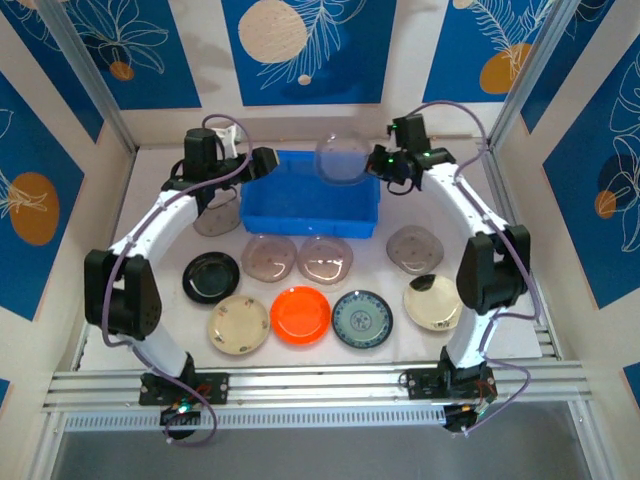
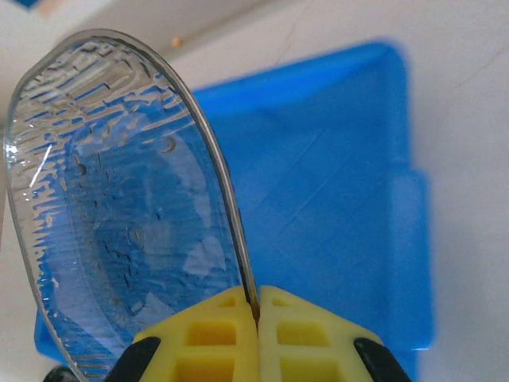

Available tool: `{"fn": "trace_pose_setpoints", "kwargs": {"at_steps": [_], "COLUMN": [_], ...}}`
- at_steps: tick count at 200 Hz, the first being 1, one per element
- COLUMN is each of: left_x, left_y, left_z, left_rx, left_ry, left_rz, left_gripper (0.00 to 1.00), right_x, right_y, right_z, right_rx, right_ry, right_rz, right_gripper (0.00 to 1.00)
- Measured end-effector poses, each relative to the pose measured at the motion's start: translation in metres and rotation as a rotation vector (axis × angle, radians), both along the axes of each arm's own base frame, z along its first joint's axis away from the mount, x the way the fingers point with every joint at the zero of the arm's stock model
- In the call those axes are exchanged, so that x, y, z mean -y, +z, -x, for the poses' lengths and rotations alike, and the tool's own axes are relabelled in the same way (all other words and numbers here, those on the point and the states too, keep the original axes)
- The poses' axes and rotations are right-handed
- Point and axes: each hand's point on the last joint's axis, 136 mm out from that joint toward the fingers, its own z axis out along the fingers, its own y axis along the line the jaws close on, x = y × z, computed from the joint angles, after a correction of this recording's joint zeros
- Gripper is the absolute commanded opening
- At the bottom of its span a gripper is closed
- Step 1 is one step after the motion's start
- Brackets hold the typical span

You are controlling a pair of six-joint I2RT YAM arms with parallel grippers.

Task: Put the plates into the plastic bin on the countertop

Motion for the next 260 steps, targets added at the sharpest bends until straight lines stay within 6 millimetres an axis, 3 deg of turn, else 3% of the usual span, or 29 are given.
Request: {"fn": "trace_pose_setpoints", "kwargs": {"at_steps": [30, 61, 88, 117, 158, 170, 182, 196, 212, 236, 260], "left_x": [0.017, 0.034, 0.056, 0.077, 0.079, 0.079, 0.081, 0.086, 0.094, 0.105, 0.114], "left_y": [-0.008, -0.023, -0.036, -0.050, -0.069, -0.072, -0.069, -0.066, -0.067, -0.078, -0.101], "left_z": [-0.007, -0.013, -0.019, -0.024, -0.033, -0.034, -0.036, -0.038, -0.040, -0.041, -0.036], "left_rx": [-0.020, -0.057, -0.091, -0.132, -0.197, -0.207, -0.209, -0.207, -0.207, -0.219, -0.262], "left_ry": [-0.036, -0.064, -0.097, -0.117, -0.089, -0.083, -0.079, -0.079, -0.080, -0.077, -0.076], "left_rz": [0.044, 0.059, 0.052, 0.049, 0.033, 0.019, 0.009, -0.006, -0.035, -0.095, -0.142], "left_gripper": [0.79, 0.75, 0.63, 0.31, 0.01, 0.00, 0.00, 0.00, 0.00, 0.00, 0.00], "right_x": [-0.031, -0.038, -0.043, -0.044, -0.042, -0.041, -0.039, -0.034, -0.023, 0.006, 0.058], "right_y": [-0.022, -0.026, -0.022, -0.020, -0.020, -0.021, -0.021, -0.022, -0.025, -0.030, -0.023], "right_z": [0.007, 0.007, 0.007, 0.007, 0.005, 0.004, 0.003, 0.001, -0.002, 0.000, 0.007], "right_rx": [-0.063, -0.083, -0.081, -0.076, -0.075, -0.077, -0.075, -0.077, -0.082, -0.084, -0.075], "right_ry": [0.068, 0.081, 0.093, 0.095, 0.076, 0.067, 0.059, 0.039, 0.001, -0.066, -0.183], "right_rz": [-0.019, -0.049, -0.081, -0.089, -0.089, -0.088, -0.081, -0.072, -0.054, -0.036, -0.034], "right_gripper": [0.00, 0.00, 0.00, 0.00, 0.00, 0.01, 0.13, 0.35, 0.51, 0.54, 0.54]}}
